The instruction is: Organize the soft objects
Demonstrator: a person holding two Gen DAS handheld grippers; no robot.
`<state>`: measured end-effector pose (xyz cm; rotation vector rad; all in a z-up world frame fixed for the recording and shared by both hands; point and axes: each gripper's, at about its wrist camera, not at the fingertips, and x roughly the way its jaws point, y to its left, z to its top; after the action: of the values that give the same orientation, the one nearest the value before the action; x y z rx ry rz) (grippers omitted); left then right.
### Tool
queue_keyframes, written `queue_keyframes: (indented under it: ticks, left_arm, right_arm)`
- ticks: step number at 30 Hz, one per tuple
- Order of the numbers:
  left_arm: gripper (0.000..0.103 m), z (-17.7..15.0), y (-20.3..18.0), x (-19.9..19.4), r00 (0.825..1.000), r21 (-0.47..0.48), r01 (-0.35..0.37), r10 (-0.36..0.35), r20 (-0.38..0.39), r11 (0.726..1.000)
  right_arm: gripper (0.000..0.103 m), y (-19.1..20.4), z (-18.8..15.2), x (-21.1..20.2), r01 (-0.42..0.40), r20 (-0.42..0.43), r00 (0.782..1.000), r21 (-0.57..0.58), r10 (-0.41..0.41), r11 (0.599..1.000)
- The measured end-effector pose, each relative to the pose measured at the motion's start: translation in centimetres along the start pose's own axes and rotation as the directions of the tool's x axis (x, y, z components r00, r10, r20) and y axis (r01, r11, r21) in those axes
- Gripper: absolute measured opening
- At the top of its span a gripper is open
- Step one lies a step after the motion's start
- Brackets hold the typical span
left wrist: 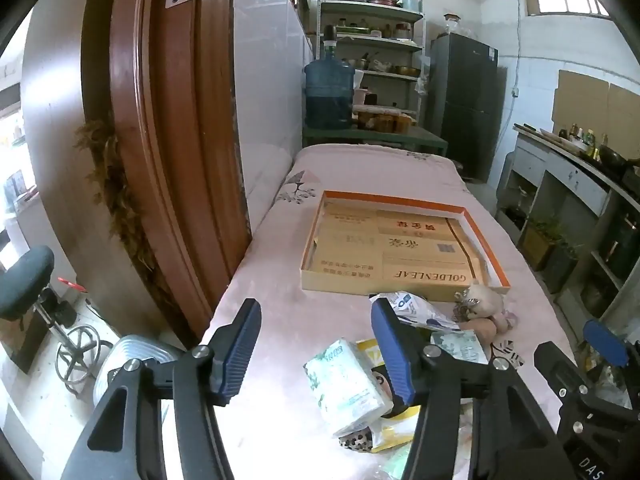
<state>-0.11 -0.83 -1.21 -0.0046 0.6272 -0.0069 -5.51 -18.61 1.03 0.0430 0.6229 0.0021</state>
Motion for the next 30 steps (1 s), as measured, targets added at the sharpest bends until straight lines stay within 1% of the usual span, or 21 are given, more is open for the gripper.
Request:
queue_keyframes:
  ticks: [9, 30]
  left_arm:
    - [0.058, 0.11, 0.25, 0.04, 1.0, -0.003, 0.007, -0.007, -0.016, 1.0]
    - [0.058, 0.05, 0.67, 0.26, 1.0, -0.01, 0.011, -0.011, -0.023, 1.0]
  right_arm:
    - [0.08, -0.08, -0.17, 0.48, -0.009, -0.012, 1.0, 0.004, 0.009, 1.0]
    - [0.08, -0.22, -0.48, 0.92, -0.022, -0.031, 0.999, 0.009, 0.022, 1.0]
